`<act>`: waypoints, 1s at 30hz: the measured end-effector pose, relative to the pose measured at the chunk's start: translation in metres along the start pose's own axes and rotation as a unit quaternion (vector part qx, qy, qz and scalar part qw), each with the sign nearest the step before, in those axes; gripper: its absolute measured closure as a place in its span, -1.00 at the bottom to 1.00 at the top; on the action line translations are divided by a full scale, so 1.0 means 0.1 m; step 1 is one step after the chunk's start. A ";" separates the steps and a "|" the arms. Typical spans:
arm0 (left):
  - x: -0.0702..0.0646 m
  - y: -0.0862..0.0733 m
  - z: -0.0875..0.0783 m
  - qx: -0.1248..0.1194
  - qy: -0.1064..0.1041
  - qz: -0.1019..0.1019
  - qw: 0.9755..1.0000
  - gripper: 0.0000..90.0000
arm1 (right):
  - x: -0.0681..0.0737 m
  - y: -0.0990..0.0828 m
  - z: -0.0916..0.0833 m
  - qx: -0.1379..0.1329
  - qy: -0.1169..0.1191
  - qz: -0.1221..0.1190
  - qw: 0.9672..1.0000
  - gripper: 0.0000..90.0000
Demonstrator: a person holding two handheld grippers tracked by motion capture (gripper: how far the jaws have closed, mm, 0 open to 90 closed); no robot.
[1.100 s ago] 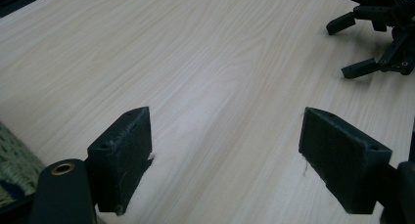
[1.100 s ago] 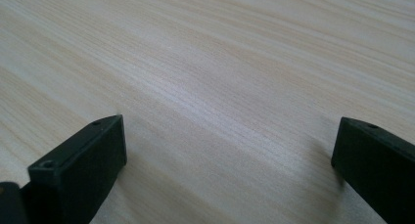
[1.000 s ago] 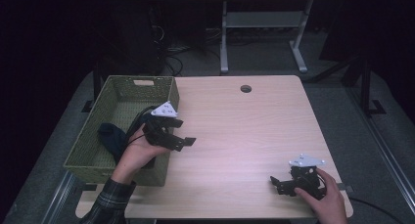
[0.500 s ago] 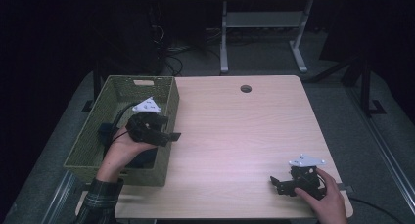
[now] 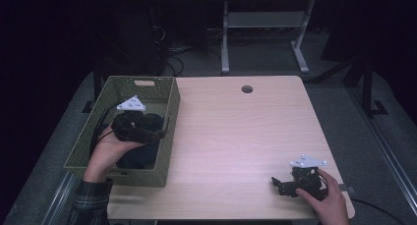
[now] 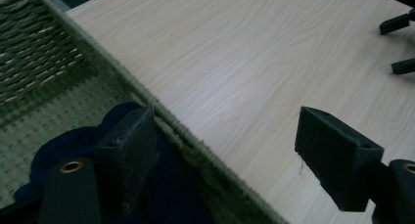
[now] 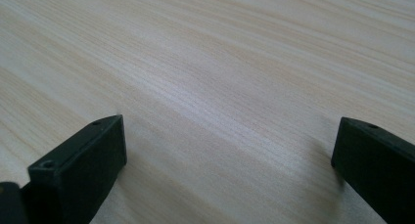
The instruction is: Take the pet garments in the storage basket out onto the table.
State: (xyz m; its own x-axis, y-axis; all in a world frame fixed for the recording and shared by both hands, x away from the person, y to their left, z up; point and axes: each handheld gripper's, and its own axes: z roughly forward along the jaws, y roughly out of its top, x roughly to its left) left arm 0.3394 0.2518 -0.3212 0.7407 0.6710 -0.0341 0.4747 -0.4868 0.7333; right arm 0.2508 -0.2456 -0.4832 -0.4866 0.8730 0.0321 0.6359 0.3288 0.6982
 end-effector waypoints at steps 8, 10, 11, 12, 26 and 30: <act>0.13 -0.14 -0.02 0.025 0.022 -0.007 0.999 -0.50 | 0.00 0.00 0.00 0.000 0.000 -0.001 1.000 -1.00; 0.16 -0.18 -0.02 0.028 0.025 -0.012 0.999 -0.50 | 0.00 0.00 0.00 0.000 0.000 -0.001 1.000 -1.00; 0.17 -0.20 -0.02 0.029 0.026 -0.017 0.999 -0.50 | 0.00 0.00 0.00 0.000 0.000 -0.001 1.000 -1.00; 0.19 -0.22 -0.02 0.033 0.029 -0.015 0.999 -0.50 | 0.00 0.00 0.00 0.000 0.000 -0.001 1.000 -1.00; 0.41 -0.49 0.04 0.083 0.043 -0.040 0.995 -0.47 | 0.00 0.00 0.00 0.000 0.000 -0.002 1.000 -1.00; 0.45 -0.54 0.09 0.098 0.041 -0.040 0.994 -0.48 | 0.00 0.00 0.00 0.000 0.000 -0.002 1.000 -1.00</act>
State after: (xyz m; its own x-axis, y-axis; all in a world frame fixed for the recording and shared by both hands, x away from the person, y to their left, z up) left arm 0.3514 0.3028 -0.3685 0.6591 0.7516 -0.0265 0.6207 -0.5237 0.5836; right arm 0.2507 -0.2455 -0.4832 -0.4890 0.8718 0.0303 0.6346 0.3316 0.6981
